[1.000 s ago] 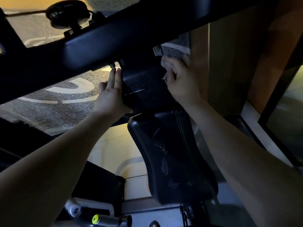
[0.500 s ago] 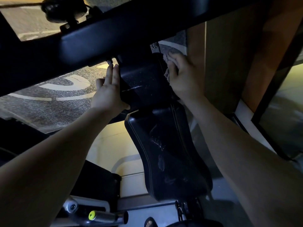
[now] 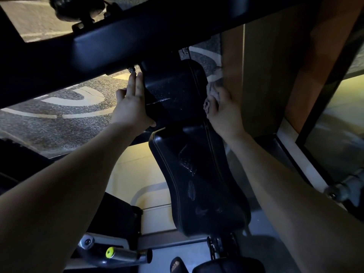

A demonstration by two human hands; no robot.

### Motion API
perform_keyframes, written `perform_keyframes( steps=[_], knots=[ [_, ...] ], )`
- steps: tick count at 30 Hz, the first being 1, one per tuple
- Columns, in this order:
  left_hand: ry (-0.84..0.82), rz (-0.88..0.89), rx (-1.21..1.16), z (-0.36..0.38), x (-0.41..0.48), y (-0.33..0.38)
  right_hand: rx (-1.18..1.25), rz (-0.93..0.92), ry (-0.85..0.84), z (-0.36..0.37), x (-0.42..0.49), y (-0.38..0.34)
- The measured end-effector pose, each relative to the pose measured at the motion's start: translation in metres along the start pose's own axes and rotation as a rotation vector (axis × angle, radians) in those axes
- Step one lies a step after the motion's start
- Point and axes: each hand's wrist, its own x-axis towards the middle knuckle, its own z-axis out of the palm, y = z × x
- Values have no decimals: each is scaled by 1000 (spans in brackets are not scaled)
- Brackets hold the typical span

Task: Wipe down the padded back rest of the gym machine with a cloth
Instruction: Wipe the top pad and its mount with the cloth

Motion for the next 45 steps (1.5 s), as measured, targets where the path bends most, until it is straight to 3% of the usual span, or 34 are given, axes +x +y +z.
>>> perform_keyframes(
  steps=[3, 9, 14, 20, 24, 30, 34, 38, 43, 45],
  knots=[
    [5, -5, 0, 0, 0, -1, -5, 57, -26, 1, -16, 3],
    [10, -14, -2, 2, 0, -1, -40, -80, 63, -2, 24, -14],
    [15, -12, 3, 2, 1, -1, 38, 71, -2, 8, -24, 0],
    [16, -3, -11, 1, -1, -1, -39, -38, 49, 1, 2, -19],
    [23, -5, -16, 1, -2, 1, -13, 2, 39, 8, -23, -12],
    [9, -7, -25, -2, -4, 2, -121, -124, -15, 4, -28, -17],
    [3, -12, -11, -2, -4, 2, -175, -232, 64, 6, -32, -24],
    [13, -6, -3, -1, -4, 1, -203, -326, -152, 11, -47, -10],
    [-4, -14, -5, -2, -4, 0, -235, -256, 12, 5, -7, -29],
    [-7, -14, -4, -2, -4, 1, -214, -268, -28, 7, -13, -28]
  ],
)
